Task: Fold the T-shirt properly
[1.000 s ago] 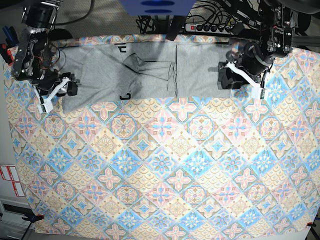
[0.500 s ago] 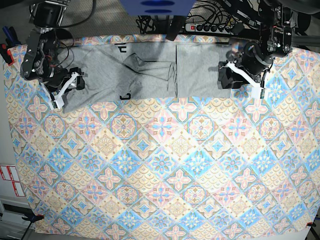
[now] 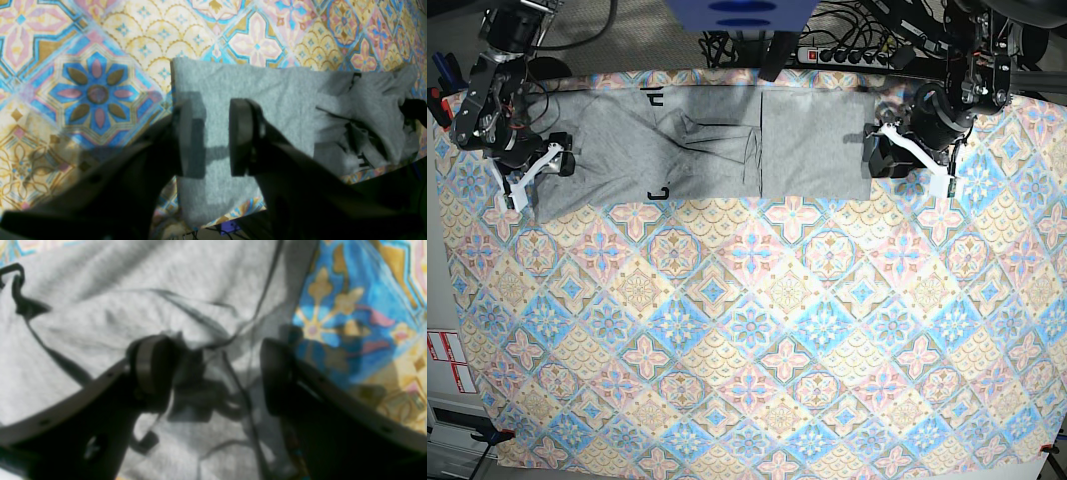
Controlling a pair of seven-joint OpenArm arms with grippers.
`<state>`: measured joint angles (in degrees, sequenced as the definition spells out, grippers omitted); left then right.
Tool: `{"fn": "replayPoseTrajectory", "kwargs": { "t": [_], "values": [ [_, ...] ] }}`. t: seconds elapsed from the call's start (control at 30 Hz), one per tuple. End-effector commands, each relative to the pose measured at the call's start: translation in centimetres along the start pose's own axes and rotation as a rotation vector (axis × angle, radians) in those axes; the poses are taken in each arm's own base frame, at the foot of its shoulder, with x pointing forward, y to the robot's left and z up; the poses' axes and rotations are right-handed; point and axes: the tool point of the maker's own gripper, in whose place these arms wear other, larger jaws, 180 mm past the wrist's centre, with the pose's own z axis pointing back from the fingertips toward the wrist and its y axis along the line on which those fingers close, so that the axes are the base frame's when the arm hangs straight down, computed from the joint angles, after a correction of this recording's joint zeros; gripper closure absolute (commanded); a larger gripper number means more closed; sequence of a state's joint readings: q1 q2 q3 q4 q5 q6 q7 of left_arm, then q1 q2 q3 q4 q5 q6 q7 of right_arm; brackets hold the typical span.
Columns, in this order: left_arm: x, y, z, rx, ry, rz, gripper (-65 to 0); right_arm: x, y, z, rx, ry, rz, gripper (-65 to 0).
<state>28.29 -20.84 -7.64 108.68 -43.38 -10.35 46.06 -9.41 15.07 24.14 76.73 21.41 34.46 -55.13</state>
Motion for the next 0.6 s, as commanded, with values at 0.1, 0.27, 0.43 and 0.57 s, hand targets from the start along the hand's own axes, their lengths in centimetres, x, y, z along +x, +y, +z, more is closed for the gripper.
{"fn": "replayPoseTrajectory", "kwargs": {
  "t": [0.1,0.27,0.43,0.57],
  "values": [
    [1.0,-0.2,0.3,-0.009,-0.032,-0.013,-19.1,1.5,-0.4,0.7,-0.008,-0.044,0.012,-39.6],
    [1.0,-0.2,0.3,-0.009,-0.033,-0.013,-19.1,2.4,-0.4,1.2,-0.019,-0.067,0.036,-39.6],
    [1.0,-0.2,0.3,-0.009,-0.033,-0.013,-19.1,2.2,-0.7,1.2,-0.022,-0.058,0.032,-39.6],
    [1.0,-0.2,0.3,-0.009,-0.035,-0.013,-19.1,1.8,-0.8,0.8,-0.019,-0.048,0.018,-39.7]
  ]
}}
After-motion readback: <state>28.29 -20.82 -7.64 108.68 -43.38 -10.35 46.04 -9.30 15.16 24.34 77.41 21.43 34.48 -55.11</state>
